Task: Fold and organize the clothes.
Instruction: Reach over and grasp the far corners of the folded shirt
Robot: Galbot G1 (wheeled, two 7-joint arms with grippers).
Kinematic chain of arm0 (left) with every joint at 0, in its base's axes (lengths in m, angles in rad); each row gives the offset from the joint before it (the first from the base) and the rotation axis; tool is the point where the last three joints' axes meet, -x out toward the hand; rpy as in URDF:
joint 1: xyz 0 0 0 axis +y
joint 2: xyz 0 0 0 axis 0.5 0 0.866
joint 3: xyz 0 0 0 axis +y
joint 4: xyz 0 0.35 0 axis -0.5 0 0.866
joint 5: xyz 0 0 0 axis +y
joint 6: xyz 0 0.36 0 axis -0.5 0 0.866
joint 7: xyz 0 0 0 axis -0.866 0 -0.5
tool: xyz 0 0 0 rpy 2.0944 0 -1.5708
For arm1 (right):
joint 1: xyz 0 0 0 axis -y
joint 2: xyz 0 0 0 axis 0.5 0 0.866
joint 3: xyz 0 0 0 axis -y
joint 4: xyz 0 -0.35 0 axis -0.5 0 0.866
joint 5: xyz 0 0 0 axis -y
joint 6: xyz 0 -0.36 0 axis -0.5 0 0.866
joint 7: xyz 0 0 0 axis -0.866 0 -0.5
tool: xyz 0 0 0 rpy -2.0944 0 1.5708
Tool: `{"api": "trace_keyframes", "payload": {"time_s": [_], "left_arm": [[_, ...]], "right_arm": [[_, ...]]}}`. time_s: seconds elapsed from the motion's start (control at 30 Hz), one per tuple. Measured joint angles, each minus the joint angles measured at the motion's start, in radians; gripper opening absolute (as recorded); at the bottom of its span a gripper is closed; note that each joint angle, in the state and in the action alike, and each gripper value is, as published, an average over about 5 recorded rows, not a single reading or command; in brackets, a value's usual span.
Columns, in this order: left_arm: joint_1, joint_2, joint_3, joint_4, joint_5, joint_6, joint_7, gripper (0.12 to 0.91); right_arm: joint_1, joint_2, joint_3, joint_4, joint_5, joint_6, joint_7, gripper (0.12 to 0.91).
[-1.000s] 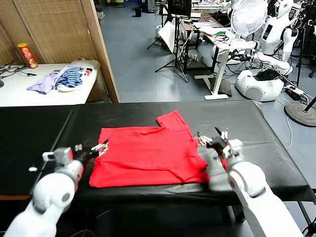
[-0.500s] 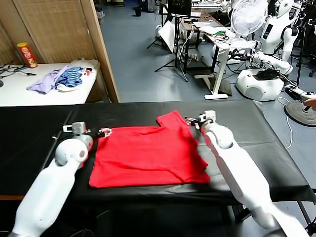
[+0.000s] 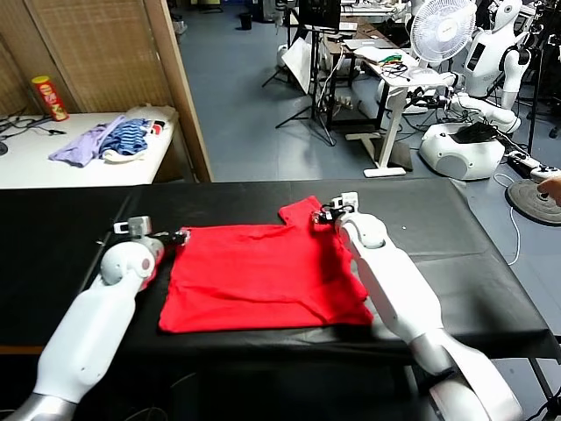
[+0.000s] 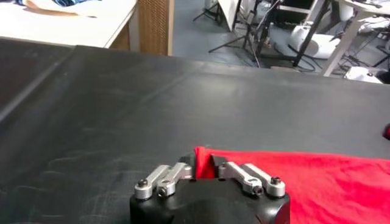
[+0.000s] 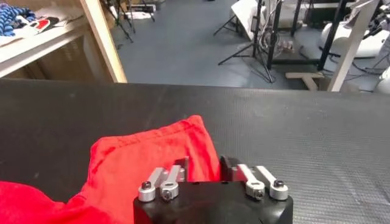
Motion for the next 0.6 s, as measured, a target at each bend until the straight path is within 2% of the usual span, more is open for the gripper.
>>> {"api": "trace_keyframes", "payload": {"time_s": [0.1,0.3,0.47,0.6], "left_arm": [[0.007,-0.003,-0.007,-0.007,0.017,-0.018,0.003,0.135],[0.036,0.004,-0.033,-0.055,0.041,-0.043,-0.002,0.126],[0.086,0.029,-0.058,-0.148,0.038,-0.041,-0.017,0.126],[0.148,0.050,-0.081,-0.242,0.034,-0.029,-0.046,0.126]], "right_arm": [[-0.015,-0.009,0.010,0.021,0.006,0.033,-0.012,0.122],[-0.067,-0.046,0.031,0.135,0.043,0.068,-0.021,0.122],[-0.145,-0.105,0.056,0.298,0.089,0.054,-0.046,0.122],[-0.229,-0.169,0.087,0.437,0.142,0.018,-0.043,0.122]]}}
